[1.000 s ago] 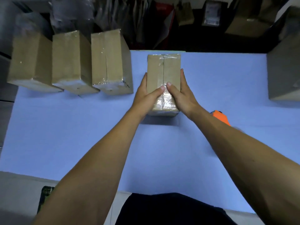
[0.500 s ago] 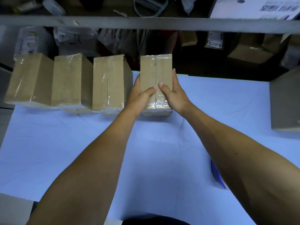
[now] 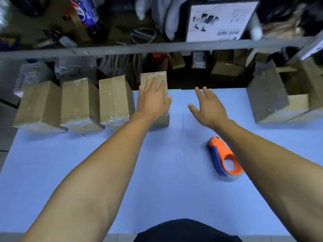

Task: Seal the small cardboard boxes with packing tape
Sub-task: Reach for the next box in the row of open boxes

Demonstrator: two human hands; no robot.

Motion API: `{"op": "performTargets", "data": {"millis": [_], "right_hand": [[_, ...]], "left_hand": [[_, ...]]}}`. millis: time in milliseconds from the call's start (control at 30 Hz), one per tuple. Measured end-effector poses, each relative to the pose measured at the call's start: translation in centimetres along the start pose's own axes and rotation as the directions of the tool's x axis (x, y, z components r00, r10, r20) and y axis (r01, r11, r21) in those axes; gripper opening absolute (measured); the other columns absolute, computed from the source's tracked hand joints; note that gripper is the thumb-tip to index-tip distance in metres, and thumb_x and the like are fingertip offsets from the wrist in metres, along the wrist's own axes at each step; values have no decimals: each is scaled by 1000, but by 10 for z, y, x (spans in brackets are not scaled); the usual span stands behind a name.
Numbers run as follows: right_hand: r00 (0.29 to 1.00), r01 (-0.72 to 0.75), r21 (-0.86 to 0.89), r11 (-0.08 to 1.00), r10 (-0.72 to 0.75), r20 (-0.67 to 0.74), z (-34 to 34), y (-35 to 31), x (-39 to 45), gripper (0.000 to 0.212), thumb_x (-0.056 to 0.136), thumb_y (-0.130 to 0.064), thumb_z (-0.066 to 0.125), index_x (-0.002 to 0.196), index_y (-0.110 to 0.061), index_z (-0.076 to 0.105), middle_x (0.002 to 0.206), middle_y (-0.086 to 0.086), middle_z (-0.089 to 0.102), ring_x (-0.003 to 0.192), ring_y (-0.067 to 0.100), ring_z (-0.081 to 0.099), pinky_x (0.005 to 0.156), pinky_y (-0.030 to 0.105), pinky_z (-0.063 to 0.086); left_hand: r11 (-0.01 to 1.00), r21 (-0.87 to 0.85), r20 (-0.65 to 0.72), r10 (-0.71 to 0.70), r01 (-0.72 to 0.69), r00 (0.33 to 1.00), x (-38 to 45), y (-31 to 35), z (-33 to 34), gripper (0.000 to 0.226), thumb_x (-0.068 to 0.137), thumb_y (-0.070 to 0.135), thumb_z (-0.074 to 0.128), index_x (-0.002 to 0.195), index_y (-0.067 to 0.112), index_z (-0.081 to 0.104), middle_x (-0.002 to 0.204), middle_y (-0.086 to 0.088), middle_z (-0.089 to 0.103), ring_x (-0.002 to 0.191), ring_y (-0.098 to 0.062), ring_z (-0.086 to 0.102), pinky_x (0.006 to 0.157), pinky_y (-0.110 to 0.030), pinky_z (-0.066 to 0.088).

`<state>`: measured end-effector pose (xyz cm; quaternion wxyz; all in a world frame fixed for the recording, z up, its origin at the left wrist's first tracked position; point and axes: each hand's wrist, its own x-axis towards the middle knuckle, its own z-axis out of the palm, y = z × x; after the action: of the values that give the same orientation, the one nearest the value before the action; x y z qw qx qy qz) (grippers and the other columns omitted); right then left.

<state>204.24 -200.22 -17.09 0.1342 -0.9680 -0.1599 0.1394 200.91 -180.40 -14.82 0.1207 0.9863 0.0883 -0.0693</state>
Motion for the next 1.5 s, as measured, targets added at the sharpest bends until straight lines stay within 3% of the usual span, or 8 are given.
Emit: {"op": "performTargets", "data": {"millis": [167,467,900,1300,1500], "right_hand": [[995,-45,-189,981,27,-98,-25,26,-60,69,102,-46,43,159,-16,18,165,17,12,152,32,11,120,47,18],[964,-175,-207,963,125,-235,-55,97,-140,69,103,-46,41,159,-17,15,166,13,8,153,31,7,120,50,16],[973,-126,-118,985,99,-210,-76,243,-190,63,101,-39,48,154,-15,26,161,16,23,150,35,19,114,50,33],[967,-201,-44,979,191,-170,-89,283,-143,70,102,-32,49,159,-13,12,165,12,12,152,31,12,113,44,34],[968,-161,75,984,172,-185,-96,297,-102,75,98,-20,53,157,-2,10,161,17,22,141,35,33,108,42,39]], "left_hand": [[974,105,25,199,-201,980,-27,45,1,70,101,51,41,159,22,14,167,-9,5,154,-28,-3,121,-53,7],[892,213,36,401,-399,915,-66,143,8,69,102,52,38,159,21,14,167,-10,6,154,-31,-1,121,-55,8],[901,194,118,371,-388,921,-90,288,62,65,102,50,39,156,20,21,165,-11,12,153,-32,5,118,-57,13],[906,158,133,376,-394,917,-34,327,76,64,103,47,39,158,21,17,167,-10,8,153,-32,3,119,-56,12],[936,105,126,324,-337,938,5,342,79,66,103,46,40,158,17,18,166,-10,12,153,-31,10,118,-54,18]]}}
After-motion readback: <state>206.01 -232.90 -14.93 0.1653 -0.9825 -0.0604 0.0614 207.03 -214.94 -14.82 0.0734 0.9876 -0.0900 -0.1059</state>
